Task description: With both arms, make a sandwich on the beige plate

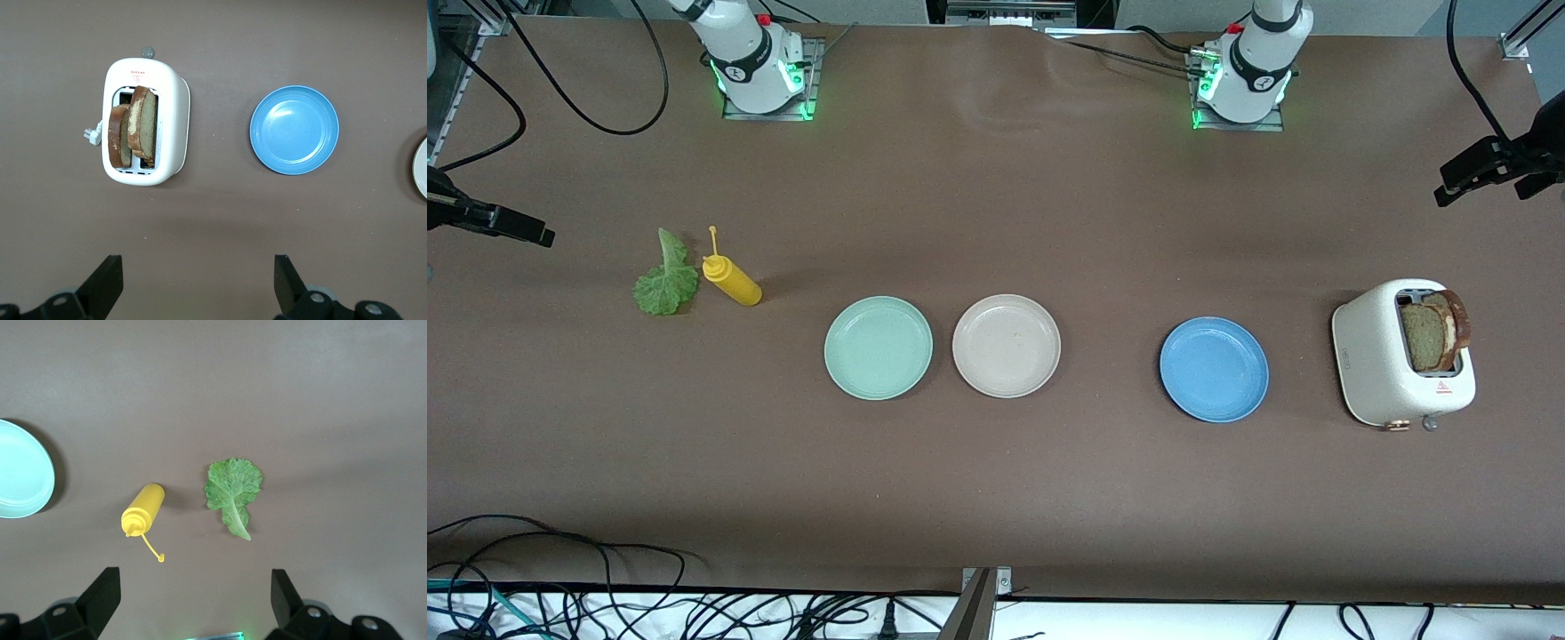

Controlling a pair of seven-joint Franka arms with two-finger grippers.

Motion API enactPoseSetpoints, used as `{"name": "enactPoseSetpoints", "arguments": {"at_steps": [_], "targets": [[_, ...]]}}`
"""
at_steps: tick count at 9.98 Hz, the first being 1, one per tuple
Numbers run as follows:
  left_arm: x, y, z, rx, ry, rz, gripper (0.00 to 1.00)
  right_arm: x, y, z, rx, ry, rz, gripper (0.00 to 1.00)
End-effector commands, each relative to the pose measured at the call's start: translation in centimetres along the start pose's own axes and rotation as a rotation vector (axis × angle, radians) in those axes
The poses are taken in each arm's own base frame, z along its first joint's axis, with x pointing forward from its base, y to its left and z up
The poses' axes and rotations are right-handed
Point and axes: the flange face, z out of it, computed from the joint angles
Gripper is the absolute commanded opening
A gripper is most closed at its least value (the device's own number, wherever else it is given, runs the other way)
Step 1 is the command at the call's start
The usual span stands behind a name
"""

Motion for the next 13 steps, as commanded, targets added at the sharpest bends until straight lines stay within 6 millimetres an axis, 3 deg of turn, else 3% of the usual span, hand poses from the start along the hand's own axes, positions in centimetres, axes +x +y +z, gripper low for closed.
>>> {"name": "enactPoseSetpoints", "arguments": {"at_steps": [1, 4, 5, 6, 8, 12, 13], "targets": [[-0.3, -0.2, 0.0, -0.019, -0.005, -0.002, 1.0, -0.6, 0.0, -0.5, -0.009, -0.002, 0.011, 1.0], [0.1, -0.1, 0.5, -0.015, -0.014, 0.006, 1.0, -0.6, 0.1, -0.6, -0.005, 0.0, 0.013, 1.0], [0.4, -0.7, 0.8, -0.016, -0.014, -0.002, 1.0, -0.6, 0.1, -0.6, -0.002, 0.0, 0.014, 1.0], [1.2, -2.6, 1.9, -0.017, -0.032, -0.037, 1.0, -0.6, 0.1, -0.6, -0.002, 0.0, 0.013, 1.0], [2.2, -3.6, 3.9, -0.016, -0.066, -0.055, 1.0, -0.6, 0.2, -0.6, -0.005, 0.002, 0.013, 1.0], [2.3, -3.8, 3.9, -0.022, -0.066, -0.059, 1.0, -0.6, 0.3, -0.6, 0.0, 0.001, 0.018, 1.0], [2.5, -3.7, 3.2, -0.015, -0.051, -0.06, 1.0, -0.6, 0.3, -0.6, 0.0, 0.001, 0.019, 1.0]]}}
